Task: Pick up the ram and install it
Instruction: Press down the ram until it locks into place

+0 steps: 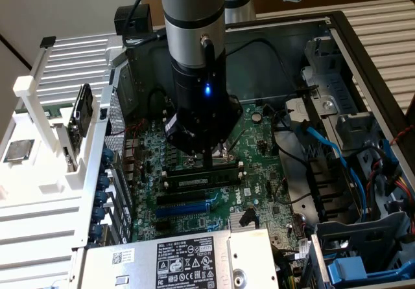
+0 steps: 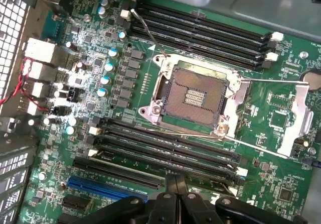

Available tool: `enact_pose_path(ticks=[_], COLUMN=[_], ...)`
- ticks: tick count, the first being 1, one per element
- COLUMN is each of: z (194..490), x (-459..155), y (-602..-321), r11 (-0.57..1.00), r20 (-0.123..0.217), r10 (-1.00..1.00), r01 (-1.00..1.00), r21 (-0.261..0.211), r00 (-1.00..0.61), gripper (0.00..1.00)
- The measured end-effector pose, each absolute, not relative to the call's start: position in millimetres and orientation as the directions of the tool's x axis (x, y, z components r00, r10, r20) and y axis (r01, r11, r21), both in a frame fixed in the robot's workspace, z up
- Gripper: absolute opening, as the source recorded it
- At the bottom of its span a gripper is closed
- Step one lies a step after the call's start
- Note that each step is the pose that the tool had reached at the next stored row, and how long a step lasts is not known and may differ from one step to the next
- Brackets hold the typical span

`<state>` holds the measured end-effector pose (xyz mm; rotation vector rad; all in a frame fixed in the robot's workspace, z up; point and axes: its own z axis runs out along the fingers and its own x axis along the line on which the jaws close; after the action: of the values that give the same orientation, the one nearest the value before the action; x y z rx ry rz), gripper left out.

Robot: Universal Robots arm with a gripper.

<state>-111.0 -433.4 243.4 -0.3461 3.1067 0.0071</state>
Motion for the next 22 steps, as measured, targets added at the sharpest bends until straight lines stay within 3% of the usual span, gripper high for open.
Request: enact_pose_path(ticks=[10,22], z=[243.3,243.3], x=[-111.0,-111.0], y=[-433.4,-433.8], r11=[0.999,0.999], r20=[-0.016,-0.016], r10=[0.034,0.042], r01=[0.034,0.042], r21=[0.003,0.003], r00=[-0.999,-0.999], gripper=[0.10,0.10])
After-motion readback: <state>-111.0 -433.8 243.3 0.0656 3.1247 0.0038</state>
